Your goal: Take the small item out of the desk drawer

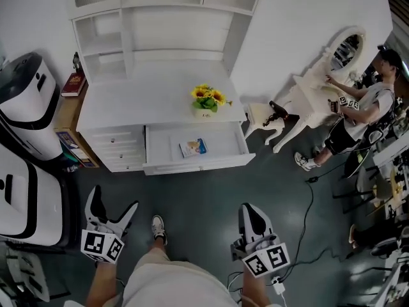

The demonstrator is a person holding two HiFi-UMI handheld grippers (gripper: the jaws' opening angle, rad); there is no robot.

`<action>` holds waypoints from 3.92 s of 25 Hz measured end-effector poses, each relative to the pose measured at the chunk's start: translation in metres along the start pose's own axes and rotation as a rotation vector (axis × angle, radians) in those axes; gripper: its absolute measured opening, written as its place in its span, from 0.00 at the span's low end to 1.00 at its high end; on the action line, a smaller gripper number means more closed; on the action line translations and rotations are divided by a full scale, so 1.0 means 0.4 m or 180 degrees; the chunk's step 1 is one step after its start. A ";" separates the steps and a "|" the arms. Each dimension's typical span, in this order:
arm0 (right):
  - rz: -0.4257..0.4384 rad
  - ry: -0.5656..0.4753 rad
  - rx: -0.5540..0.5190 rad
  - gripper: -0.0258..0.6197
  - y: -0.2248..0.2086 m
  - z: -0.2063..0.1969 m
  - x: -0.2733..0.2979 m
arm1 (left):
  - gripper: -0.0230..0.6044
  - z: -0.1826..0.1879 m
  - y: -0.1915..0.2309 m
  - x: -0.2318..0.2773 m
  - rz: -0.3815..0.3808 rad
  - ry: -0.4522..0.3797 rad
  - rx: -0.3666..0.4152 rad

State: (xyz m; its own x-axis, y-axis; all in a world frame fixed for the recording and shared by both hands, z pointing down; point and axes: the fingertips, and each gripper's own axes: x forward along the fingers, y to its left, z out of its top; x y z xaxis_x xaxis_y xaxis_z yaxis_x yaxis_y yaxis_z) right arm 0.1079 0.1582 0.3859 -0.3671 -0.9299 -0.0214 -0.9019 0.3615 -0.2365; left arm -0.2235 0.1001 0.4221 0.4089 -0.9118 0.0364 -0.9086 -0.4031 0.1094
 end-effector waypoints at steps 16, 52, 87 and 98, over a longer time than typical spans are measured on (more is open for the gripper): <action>-0.0328 0.0124 -0.0268 0.06 -0.013 0.063 0.498 | 0.88 0.013 0.190 0.520 -0.0788 0.0114 -0.0341; -0.0974 0.0114 0.0098 0.06 -0.451 0.043 0.499 | 0.88 -0.455 -0.135 1.055 -0.1877 0.1507 0.0569; -0.1545 0.0518 0.0352 0.06 -0.605 -0.076 0.333 | 0.88 -1.097 -0.245 1.148 -0.2802 0.3289 0.2018; -0.1356 0.0573 0.0469 0.06 -0.632 -0.115 0.417 | 0.89 -1.116 -0.250 1.160 -0.2792 0.3391 0.2014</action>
State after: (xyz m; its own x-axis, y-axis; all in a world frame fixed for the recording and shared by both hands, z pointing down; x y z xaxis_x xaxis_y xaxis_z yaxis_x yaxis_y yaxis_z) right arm 0.2640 -0.0851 0.4870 -0.0176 -0.9620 0.2725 -0.9434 -0.0743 -0.3232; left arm 0.0950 -0.2480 0.8713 0.4403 -0.0049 0.8978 -0.1253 -0.9905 0.0560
